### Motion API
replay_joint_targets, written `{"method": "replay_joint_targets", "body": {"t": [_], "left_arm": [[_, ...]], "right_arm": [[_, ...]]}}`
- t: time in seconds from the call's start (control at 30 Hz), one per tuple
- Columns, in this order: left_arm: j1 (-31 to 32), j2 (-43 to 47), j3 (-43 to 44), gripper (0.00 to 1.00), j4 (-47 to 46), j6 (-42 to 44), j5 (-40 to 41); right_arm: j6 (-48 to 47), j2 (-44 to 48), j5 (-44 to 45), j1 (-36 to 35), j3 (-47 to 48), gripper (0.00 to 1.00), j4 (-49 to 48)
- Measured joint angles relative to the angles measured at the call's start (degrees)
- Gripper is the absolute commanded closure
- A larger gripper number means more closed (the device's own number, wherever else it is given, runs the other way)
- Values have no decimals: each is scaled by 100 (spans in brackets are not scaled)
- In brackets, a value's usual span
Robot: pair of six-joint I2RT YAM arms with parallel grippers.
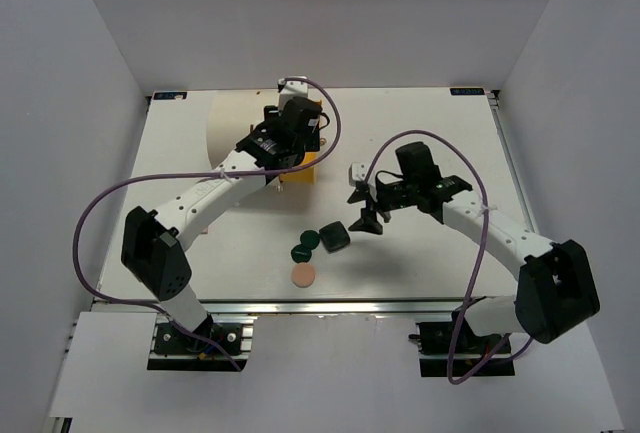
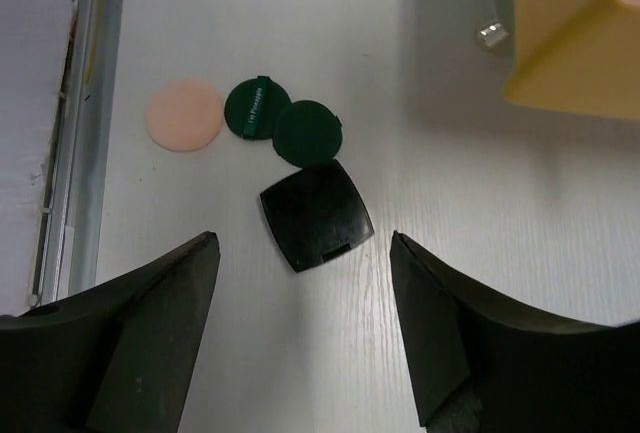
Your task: Organize the makeup
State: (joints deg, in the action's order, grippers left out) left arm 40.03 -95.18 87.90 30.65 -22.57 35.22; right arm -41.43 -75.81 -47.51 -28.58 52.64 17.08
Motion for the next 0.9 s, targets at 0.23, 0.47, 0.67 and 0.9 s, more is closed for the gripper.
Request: {"method": "replay_joint_targets", "body": {"t": [0.23,0.47,0.67,0.9], "left_arm": [[-2,387,107,63,138,-240,-205],[-2,2865,-1248,37,378,-1182,-291],[-13,4909,-2498,35,905,-2173,-153],[-15,5300,-3195,32,1370,-2761,-238]], "right_arm": [[-278,-918,492,-1054,442,42,-52],[70,-2236,1515,-2107,1287,44,-48],[302,-3018,2159,-2291,1851,43,-39],[214,-3462,2658,-2288,2009,45,114]]}}
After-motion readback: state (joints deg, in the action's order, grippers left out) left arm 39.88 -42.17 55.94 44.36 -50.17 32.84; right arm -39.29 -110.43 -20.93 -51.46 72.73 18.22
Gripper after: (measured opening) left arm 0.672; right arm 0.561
